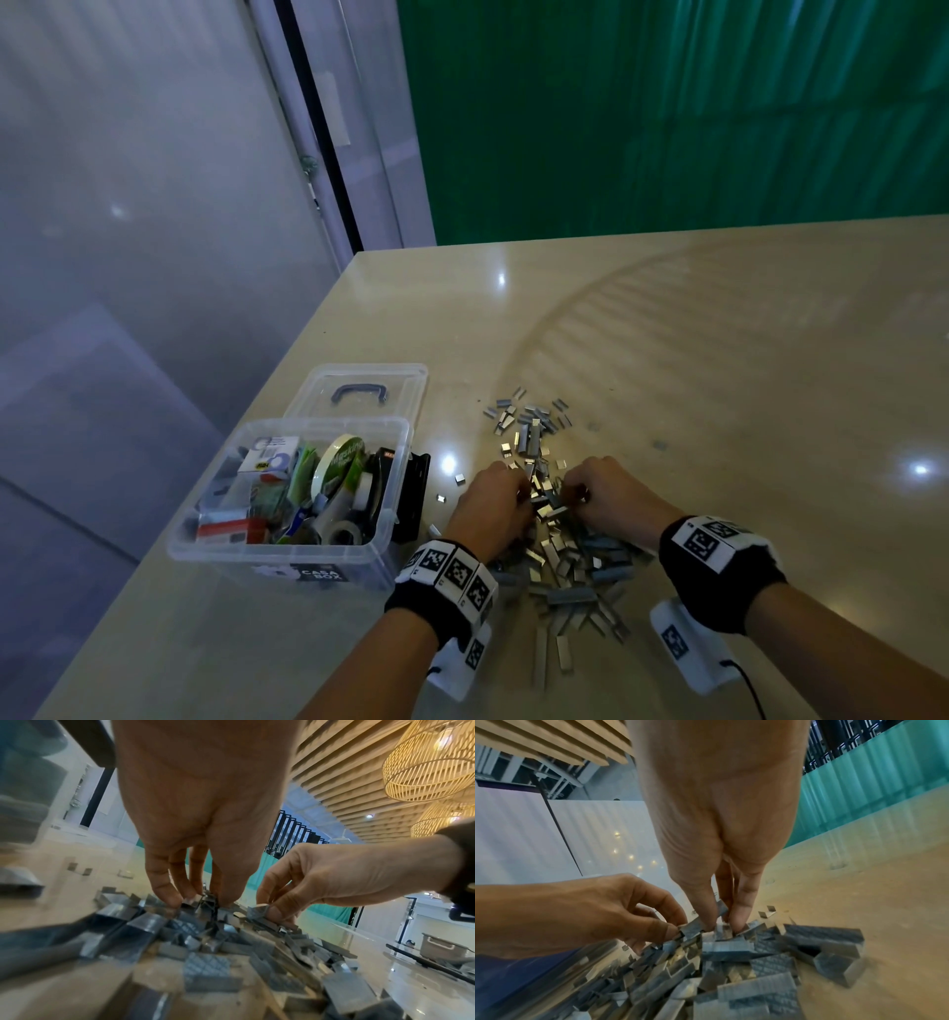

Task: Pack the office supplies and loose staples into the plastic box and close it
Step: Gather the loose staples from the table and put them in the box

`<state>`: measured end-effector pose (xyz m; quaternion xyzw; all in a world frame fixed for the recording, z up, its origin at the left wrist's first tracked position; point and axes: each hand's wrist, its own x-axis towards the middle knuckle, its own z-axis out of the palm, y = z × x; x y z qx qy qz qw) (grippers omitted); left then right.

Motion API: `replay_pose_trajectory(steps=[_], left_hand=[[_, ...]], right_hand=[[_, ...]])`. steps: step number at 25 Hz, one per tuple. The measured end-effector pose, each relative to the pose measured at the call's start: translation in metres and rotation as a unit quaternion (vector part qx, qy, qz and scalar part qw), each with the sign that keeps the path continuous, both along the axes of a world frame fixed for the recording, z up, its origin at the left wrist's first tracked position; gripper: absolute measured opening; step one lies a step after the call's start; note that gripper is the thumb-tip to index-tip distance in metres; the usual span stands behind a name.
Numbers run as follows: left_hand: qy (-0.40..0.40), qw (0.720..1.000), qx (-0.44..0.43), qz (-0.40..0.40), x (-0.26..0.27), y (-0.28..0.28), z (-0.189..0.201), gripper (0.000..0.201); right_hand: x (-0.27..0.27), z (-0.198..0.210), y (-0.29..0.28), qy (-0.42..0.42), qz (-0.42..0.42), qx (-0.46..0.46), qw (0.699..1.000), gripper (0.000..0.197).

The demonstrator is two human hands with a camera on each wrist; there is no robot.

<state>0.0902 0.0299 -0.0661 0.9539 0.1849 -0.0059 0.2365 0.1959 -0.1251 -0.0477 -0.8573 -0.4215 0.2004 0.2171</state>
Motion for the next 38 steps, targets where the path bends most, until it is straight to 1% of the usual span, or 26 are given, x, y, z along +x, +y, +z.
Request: replay_pose_trajectory(steps=[5,8,12,15,19,21,23,25,28,30,32,34,38], left_hand=[[0.006,1.0,-0.023,0.001,0.003,0.001,0.0,0.017],[-0.007,1.0,-0.023,0.002,0.0,0.005,0.004,0.014],[-0.044,0.999,-0.024,-0.006,-0.011,0.008,0.023,0.012],[-0.083,0.996,-0.03,-0.02,-0.025,0.012,0.05,0.011],[-0.151,0.988,-0.028,-0.027,-0.063,0.021,0.1,0.019],[-0.179,0.983,-0.036,-0.015,-0.094,0.038,0.12,0.021],[-0.223,0.974,-0.045,0.023,-0.129,0.064,0.134,0.025],[-0.239,0.967,-0.028,0.082,-0.164,0.093,0.143,0.024],[-0.216,0.967,0.004,0.135,-0.205,0.124,0.144,0.025],[-0.193,0.97,0.003,0.147,-0.218,0.136,0.139,0.022],[-0.166,0.976,-0.001,0.137,-0.223,0.143,0.129,0.02],[-0.141,0.984,0.005,0.111,-0.223,0.148,0.119,0.02],[-0.091,0.993,0.02,0.07,-0.213,0.147,0.105,0.023]], right_hand=[[0.001,0.009,0.002,0.006,-0.005,0.003,1.0,0.011],[0.005,0.02,0.001,0.013,-0.009,0.027,1.0,0.01],[0.011,0.035,-0.002,0.019,-0.013,0.053,0.998,0.009],[0.014,0.051,0.001,0.025,-0.015,0.07,0.997,0.007],[0.007,0.073,0.014,0.033,0.005,0.079,0.996,0.006],[0.0,0.081,0.026,0.035,0.023,0.079,0.996,0.009],[-0.012,0.091,0.044,0.027,0.041,0.086,0.995,0.011],[-0.025,0.102,0.068,0.009,0.052,0.096,0.994,0.01],[-0.055,0.119,0.108,0.022,0.091,0.124,0.988,0.012],[-0.079,0.129,0.136,0.01,0.129,0.149,0.98,0.015],[-0.1,0.137,0.16,0.003,0.157,0.159,0.975,0.013],[-0.118,0.142,0.179,-0.006,0.179,0.155,0.971,0.011],[-0.144,0.142,0.198,-0.015,0.226,0.127,0.966,0.015]])
